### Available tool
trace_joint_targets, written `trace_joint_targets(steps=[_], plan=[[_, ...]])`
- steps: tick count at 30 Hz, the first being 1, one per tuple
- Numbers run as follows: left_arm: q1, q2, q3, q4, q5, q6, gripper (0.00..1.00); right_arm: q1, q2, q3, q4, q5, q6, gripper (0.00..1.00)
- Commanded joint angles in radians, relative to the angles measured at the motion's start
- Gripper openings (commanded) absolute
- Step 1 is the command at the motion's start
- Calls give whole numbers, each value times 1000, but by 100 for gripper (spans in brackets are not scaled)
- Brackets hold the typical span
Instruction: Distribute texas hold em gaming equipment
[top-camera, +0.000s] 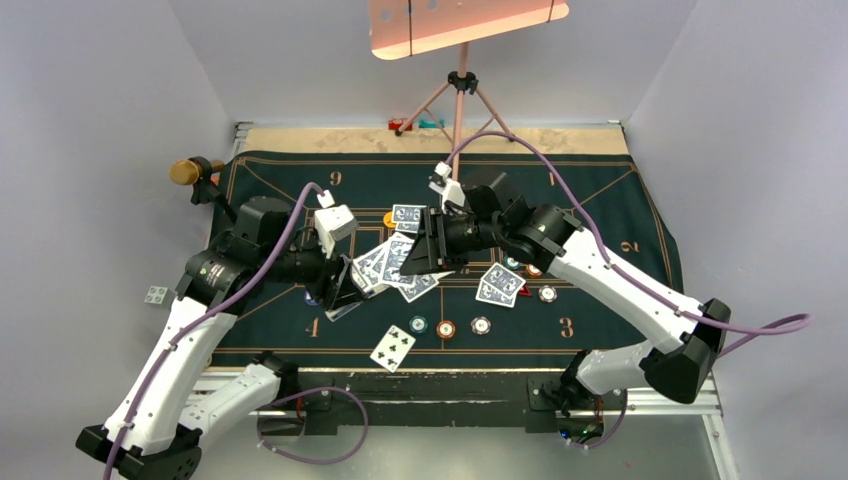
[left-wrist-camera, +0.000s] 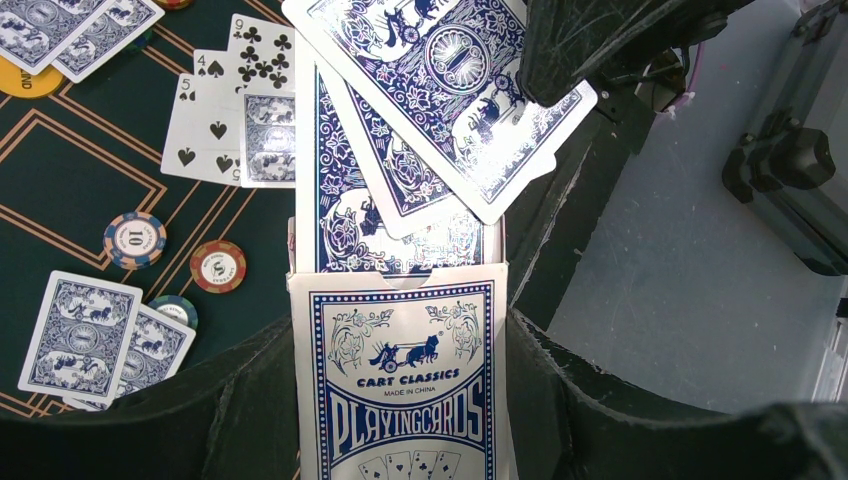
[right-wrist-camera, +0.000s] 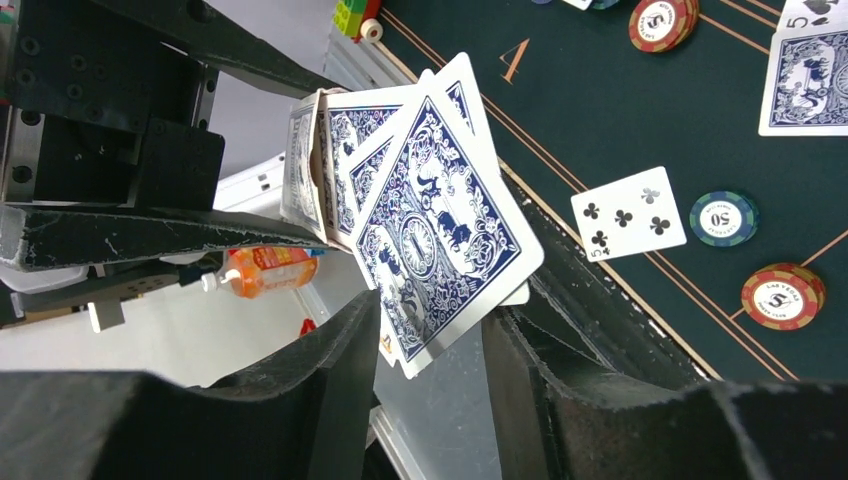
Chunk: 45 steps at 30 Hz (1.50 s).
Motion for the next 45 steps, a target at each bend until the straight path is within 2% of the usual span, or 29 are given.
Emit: trace_joint_targets(steps=[1, 5, 7, 11, 13, 22, 28, 38, 45], plan=[[8, -14, 37, 32, 20, -7, 0, -15, -25, 56, -9, 5, -8, 47], [8, -15, 37, 30, 16, -6, 0, -15, -11, 82, -31, 0, -22, 46], [8, -16, 37, 30, 16, -4, 0, -16, -5, 94, -46, -10, -29, 41], [8, -17, 37, 33, 16, -5, 0, -19, 4, 114, -68, -15, -40, 20], [8, -17, 37, 33, 15, -6, 0, -20, 7, 114, -71, -20, -43, 13], [8, -21, 33, 32, 14, -4, 0, -42, 0, 116, -76, -39, -50, 0], [8, -18, 33, 32, 15, -4, 0, -72, -37, 76, 24, -129, 9, 0], [8, -17, 32, 30, 14, -2, 0, -102, -72, 82, 131, -194, 68, 0], [8, -21, 30, 33, 14, -1, 0, -192, -79, 71, 193, -239, 104, 0]])
